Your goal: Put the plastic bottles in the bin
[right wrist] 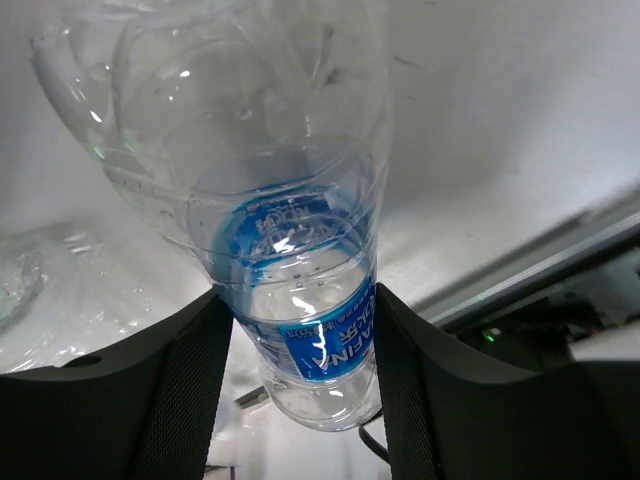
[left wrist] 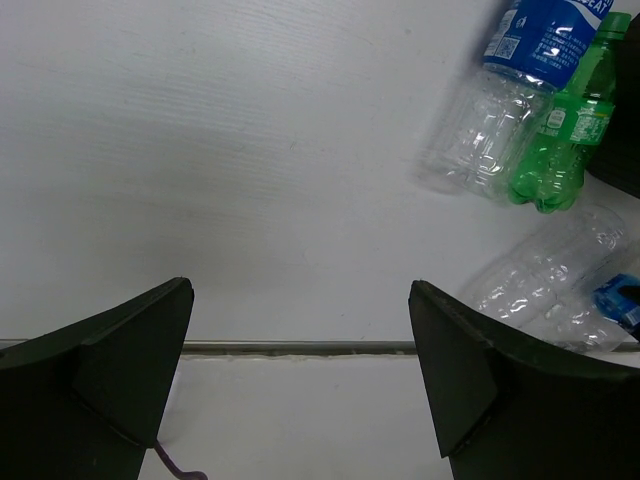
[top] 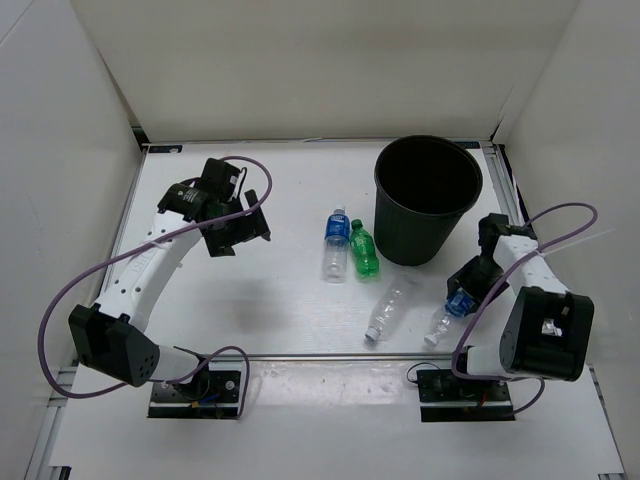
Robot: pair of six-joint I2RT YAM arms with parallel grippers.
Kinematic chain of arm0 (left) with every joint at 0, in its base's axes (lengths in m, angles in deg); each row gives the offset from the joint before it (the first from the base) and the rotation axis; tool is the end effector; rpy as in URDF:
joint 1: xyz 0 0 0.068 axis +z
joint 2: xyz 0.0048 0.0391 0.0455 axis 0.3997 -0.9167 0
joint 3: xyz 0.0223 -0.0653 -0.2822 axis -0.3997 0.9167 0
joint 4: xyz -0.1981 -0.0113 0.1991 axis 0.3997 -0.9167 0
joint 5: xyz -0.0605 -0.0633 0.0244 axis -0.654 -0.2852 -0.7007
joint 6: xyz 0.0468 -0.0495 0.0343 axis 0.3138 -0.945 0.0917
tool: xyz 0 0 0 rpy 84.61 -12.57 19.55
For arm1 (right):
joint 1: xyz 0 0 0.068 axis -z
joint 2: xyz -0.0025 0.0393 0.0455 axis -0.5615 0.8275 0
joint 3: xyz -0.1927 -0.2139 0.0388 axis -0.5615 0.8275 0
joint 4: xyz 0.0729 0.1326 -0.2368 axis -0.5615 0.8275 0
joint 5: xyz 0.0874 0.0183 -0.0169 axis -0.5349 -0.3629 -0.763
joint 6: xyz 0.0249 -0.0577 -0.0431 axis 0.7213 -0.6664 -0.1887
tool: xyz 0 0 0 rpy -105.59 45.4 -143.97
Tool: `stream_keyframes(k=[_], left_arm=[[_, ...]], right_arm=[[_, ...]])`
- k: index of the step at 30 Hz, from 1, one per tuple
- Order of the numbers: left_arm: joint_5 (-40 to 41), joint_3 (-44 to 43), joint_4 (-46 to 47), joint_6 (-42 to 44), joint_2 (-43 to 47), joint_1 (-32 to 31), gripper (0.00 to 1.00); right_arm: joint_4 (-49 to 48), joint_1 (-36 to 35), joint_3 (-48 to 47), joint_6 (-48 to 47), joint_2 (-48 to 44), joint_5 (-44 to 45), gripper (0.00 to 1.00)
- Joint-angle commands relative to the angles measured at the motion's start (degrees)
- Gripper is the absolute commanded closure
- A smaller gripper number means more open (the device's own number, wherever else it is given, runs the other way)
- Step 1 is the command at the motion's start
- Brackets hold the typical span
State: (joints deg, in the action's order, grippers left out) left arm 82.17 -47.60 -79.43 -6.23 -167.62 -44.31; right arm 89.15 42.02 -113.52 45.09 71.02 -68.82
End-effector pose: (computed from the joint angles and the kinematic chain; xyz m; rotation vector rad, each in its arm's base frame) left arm 0.2703 -0.1028 0.3263 -0.4175 2.7167 -0.3102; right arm 0.2297 -0.0365 0.1688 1.2615 2.7968 -0.0849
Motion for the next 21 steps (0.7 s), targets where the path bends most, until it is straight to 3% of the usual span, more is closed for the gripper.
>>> stream_keyframes(k=[1, 6, 10, 14, 18, 21], left_arm=[[-0.08, -0.1, 1.05, 0.71, 1.07, -0.16, 0.0], [-0.61, -0.1, 1.05, 0.71, 0.54, -0.16, 0.0], [-1.22, 0.42, 1.05, 0.71, 0.54, -0.16, 0.0], [-1.22, 0.43, 1.58, 0.71, 0.02, -0.69, 0.0], [-1.75, -0.18, 1.58, 0.71, -0.6, -1.22, 0.0], [-1.75, -0.19, 1.58, 0.71, -1.13, -1.22, 0.0]], right_arm=[[7.18, 0.32, -4.81, 2.23, -1.91, 6.15, 0.68], [16.4, 0.32, -12.27, 4.59, -10.77, 9.5, 0.76], [22.48, -0.21, -26.91, 5.92, -18.52, 6.18, 0.78], [16.69, -0.21, -40.47, 3.72, -22.31, 2.65, 0.81], [9.49, -1.35, -55.65, 1.53, -16.97, 4.31, 0.82], [2.72, -3.63, -60.61, -1.28, -10.73, 6.24, 0.82]])
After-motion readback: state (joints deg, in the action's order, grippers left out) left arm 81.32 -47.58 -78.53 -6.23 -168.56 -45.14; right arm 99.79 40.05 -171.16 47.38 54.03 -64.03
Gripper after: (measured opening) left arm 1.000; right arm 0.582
